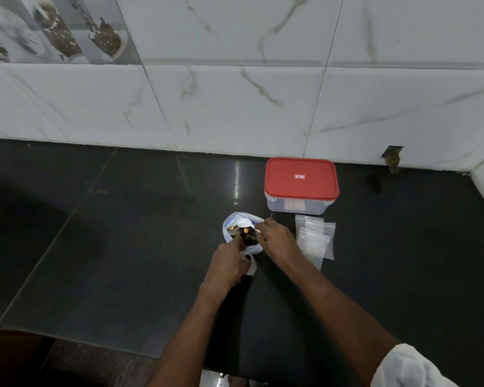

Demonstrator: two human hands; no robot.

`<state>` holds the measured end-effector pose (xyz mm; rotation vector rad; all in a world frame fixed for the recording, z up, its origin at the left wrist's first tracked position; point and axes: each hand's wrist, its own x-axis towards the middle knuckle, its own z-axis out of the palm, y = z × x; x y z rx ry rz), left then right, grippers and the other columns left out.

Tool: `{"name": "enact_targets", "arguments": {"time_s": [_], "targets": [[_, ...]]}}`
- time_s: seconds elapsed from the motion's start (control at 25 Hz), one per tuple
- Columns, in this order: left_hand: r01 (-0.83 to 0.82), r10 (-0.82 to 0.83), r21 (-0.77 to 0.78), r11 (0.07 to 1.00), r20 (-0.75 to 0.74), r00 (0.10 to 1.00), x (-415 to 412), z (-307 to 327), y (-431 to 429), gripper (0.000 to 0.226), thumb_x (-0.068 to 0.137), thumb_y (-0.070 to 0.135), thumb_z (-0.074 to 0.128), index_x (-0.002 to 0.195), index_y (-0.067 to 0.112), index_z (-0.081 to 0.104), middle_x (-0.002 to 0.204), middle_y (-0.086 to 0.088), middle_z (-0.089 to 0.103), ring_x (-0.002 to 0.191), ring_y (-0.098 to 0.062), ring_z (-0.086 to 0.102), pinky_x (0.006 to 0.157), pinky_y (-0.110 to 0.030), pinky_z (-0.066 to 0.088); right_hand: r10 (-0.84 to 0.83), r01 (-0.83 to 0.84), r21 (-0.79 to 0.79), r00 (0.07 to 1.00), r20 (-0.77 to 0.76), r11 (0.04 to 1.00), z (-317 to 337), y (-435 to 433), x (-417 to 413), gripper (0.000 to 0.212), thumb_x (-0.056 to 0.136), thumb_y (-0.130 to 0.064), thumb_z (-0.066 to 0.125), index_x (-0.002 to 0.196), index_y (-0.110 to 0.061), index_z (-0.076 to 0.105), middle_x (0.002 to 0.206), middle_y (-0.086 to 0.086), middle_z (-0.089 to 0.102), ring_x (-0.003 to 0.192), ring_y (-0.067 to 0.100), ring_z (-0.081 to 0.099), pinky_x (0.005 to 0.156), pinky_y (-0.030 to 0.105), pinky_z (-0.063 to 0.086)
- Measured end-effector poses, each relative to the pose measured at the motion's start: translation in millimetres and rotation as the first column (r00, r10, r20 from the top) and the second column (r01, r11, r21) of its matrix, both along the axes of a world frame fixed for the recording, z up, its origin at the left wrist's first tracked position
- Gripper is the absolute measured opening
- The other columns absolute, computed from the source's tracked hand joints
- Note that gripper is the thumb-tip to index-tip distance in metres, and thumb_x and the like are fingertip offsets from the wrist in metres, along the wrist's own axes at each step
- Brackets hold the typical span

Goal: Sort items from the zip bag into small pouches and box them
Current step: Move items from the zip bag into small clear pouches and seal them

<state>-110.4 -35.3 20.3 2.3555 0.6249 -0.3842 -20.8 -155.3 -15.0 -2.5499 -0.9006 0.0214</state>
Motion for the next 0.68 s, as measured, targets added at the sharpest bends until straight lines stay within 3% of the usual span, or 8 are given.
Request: {"name": "enact_targets", "arguments": {"time_s": [0.16, 0.36, 0.48, 0.6, 0.68], "targets": [[-0.060, 0.066, -0.071, 0.996, 0.092, 0.994, -3.7, -9.5, 2.4, 0.030, 0.090, 0.012, 0.046, 0.113, 0.020, 0.065, 0.085, -0.004, 0.067, 0.066, -0.022, 0.067, 0.062, -0.037, 0.062, 0.155, -0.154, -0.031, 0.986, 0.058, 0.988, -0.8, -2.9, -3.7, 0.013, 0.087, -0.006, 0.062, 0.097, -0.002, 0.070, 0.095, 0.016, 0.064, 0.070, 0.032, 0.066, 0.059, 0.038, 0.057], [-0.082, 0.102, -0.118, 0.990, 0.169, 0.980, -5.2, -13.8, 0.5, 0.029, 0.091, 0.006, 0.050, 0.111, 0.016, 0.068, 0.076, 0.003, 0.065, 0.059, -0.014, 0.064, 0.059, -0.032, 0.059, 0.218, -0.218, -0.004, 0.974, 0.069, 0.976, -0.5, -10.2, -0.3, 0.015, 0.087, -0.006, 0.063, 0.100, -0.005, 0.071, 0.095, 0.013, 0.063, 0.070, 0.028, 0.065, 0.057, 0.038, 0.056], [-0.101, 0.123, -0.123, 0.987, 0.188, 0.974, -6.2, -14.2, -2.6, 0.028, 0.091, 0.005, 0.050, 0.109, 0.014, 0.069, 0.075, 0.005, 0.064, 0.063, -0.015, 0.067, 0.055, -0.024, 0.055, 0.182, -0.182, -0.007, 0.983, 0.022, 0.983, 2.8, -11.8, 0.1, 0.017, 0.090, -0.010, 0.058, 0.100, -0.005, 0.071, 0.099, 0.014, 0.062, 0.076, 0.031, 0.065, 0.063, 0.040, 0.055], [-0.101, 0.126, -0.127, 0.987, 0.206, 0.970, -5.9, -14.1, -4.2, 0.028, 0.089, 0.005, 0.051, 0.109, 0.012, 0.070, 0.078, 0.003, 0.066, 0.065, -0.012, 0.066, 0.052, -0.015, 0.048, 0.092, -0.087, 0.119, 0.995, -0.042, 0.989, 10.4, -13.9, 4.1, 0.020, 0.085, -0.016, 0.059, 0.096, -0.007, 0.073, 0.091, 0.011, 0.062, 0.075, 0.028, 0.063, 0.064, 0.037, 0.052], [-0.092, 0.119, -0.133, 0.987, 0.211, 0.970, -5.2, -14.7, -4.3, 0.028, 0.090, 0.005, 0.052, 0.110, 0.013, 0.069, 0.083, -0.001, 0.069, 0.068, -0.014, 0.068, 0.056, -0.018, 0.051, 0.073, -0.066, 0.126, 0.996, -0.054, 0.990, 14.7, -9.7, 6.4, 0.021, 0.085, -0.015, 0.059, 0.099, -0.006, 0.073, 0.091, 0.012, 0.063, 0.076, 0.029, 0.063, 0.064, 0.036, 0.052]]}}
